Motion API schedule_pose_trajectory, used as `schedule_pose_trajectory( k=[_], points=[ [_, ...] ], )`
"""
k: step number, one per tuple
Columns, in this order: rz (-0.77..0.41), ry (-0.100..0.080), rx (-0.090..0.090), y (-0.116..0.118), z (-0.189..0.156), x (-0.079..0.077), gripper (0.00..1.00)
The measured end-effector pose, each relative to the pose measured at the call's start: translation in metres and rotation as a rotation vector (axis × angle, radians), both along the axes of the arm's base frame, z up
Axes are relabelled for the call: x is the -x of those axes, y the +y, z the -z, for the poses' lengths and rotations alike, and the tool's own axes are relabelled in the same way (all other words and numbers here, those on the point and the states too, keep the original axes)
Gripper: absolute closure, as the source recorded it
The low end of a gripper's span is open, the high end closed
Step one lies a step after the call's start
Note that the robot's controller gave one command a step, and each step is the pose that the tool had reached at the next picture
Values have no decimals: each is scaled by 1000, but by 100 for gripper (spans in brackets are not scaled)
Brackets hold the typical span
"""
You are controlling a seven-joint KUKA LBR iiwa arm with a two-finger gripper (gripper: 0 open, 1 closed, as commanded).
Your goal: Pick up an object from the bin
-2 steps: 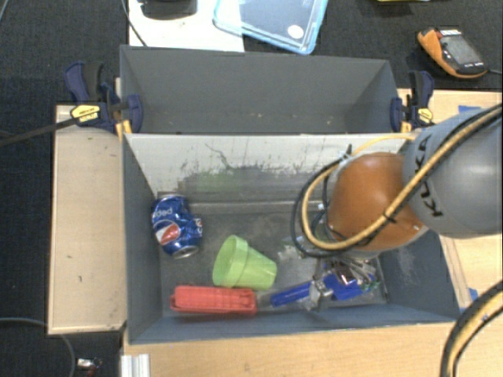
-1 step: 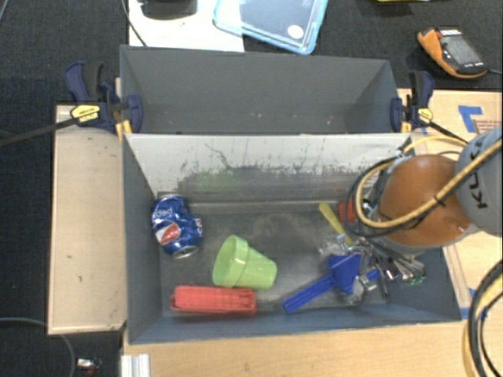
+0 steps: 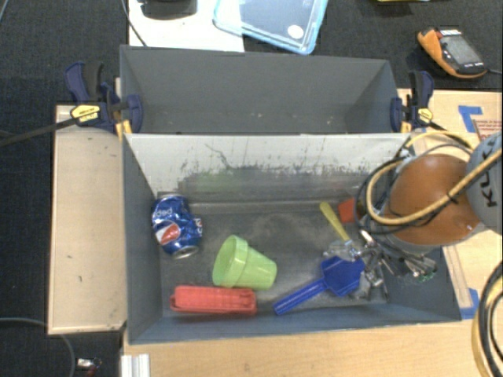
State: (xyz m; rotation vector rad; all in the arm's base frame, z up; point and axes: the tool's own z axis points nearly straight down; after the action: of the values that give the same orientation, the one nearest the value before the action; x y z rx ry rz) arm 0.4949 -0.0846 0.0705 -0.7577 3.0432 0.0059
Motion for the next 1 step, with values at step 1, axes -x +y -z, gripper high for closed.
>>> schedule_pose_trajectory(
  k=[1],
  points=[
    [1, 0, 0, 0, 0, 0, 100]
  ],
)
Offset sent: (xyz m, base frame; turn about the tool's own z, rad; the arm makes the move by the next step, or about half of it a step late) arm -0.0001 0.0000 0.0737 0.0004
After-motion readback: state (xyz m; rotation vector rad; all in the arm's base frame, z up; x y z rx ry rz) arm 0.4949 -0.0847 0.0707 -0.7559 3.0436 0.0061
